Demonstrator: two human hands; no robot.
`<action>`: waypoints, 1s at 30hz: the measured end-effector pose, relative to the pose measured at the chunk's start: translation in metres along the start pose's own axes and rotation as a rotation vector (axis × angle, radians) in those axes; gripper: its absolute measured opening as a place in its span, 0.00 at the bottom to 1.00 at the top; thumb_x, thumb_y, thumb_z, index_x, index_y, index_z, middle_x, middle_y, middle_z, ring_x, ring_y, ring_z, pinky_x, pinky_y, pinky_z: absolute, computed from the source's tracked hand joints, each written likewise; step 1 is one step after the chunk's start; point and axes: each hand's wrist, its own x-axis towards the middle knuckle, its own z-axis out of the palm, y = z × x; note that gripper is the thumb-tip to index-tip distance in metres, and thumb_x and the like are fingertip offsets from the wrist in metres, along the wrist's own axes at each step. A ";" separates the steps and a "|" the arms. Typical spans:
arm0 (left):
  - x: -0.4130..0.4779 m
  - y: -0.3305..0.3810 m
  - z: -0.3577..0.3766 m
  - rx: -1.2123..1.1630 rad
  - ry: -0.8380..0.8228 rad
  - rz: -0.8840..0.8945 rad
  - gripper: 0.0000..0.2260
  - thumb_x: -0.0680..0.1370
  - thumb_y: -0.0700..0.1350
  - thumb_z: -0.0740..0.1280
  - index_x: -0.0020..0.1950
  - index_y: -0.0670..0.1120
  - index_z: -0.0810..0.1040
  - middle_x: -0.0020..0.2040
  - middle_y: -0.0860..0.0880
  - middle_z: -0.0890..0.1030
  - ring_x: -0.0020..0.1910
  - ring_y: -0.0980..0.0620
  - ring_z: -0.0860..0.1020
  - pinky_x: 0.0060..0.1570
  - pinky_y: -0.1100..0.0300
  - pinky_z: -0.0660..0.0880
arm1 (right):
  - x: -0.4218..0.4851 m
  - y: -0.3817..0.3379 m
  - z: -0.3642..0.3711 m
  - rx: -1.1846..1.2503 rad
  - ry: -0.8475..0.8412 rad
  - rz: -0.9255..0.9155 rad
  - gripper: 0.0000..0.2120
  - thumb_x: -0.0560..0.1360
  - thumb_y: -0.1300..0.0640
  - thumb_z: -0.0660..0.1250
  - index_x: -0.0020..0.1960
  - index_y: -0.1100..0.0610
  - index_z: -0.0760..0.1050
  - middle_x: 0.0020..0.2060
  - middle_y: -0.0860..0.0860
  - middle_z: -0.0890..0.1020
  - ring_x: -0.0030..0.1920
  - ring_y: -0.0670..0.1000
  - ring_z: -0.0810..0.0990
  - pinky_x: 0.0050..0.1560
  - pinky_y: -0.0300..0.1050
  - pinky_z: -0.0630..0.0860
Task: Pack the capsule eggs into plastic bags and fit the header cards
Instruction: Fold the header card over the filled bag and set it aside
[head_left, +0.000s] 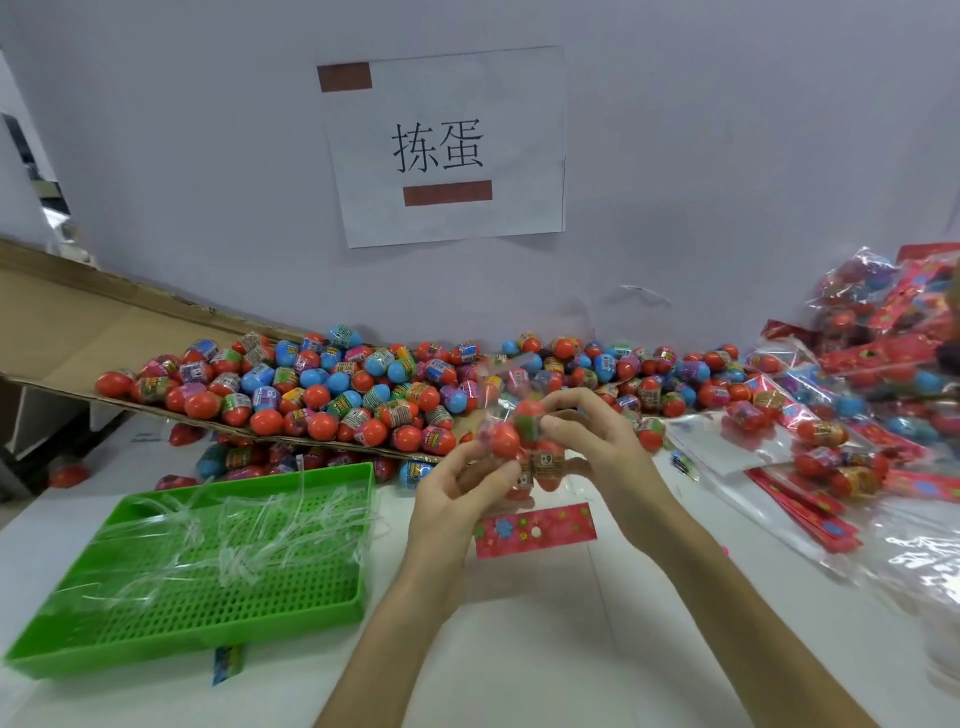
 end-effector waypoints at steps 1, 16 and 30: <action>0.000 0.001 0.000 -0.001 0.018 0.010 0.17 0.71 0.44 0.79 0.59 0.45 0.84 0.51 0.42 0.87 0.48 0.40 0.86 0.49 0.54 0.83 | 0.000 -0.001 0.000 -0.014 -0.014 0.018 0.06 0.79 0.56 0.69 0.57 0.52 0.77 0.48 0.47 0.83 0.50 0.49 0.83 0.49 0.46 0.82; 0.003 -0.003 -0.002 0.098 0.174 0.069 0.13 0.78 0.30 0.66 0.55 0.44 0.85 0.44 0.41 0.85 0.41 0.47 0.81 0.42 0.59 0.81 | -0.007 0.009 0.016 -0.156 -0.045 -0.073 0.15 0.74 0.64 0.75 0.55 0.49 0.77 0.42 0.48 0.84 0.44 0.53 0.84 0.44 0.54 0.85; -0.001 -0.002 0.002 0.122 0.075 0.097 0.17 0.70 0.42 0.75 0.59 0.46 0.80 0.48 0.41 0.86 0.44 0.43 0.84 0.40 0.56 0.81 | -0.005 0.004 0.008 0.056 -0.116 -0.059 0.23 0.65 0.58 0.67 0.61 0.51 0.77 0.55 0.50 0.82 0.54 0.49 0.82 0.50 0.43 0.81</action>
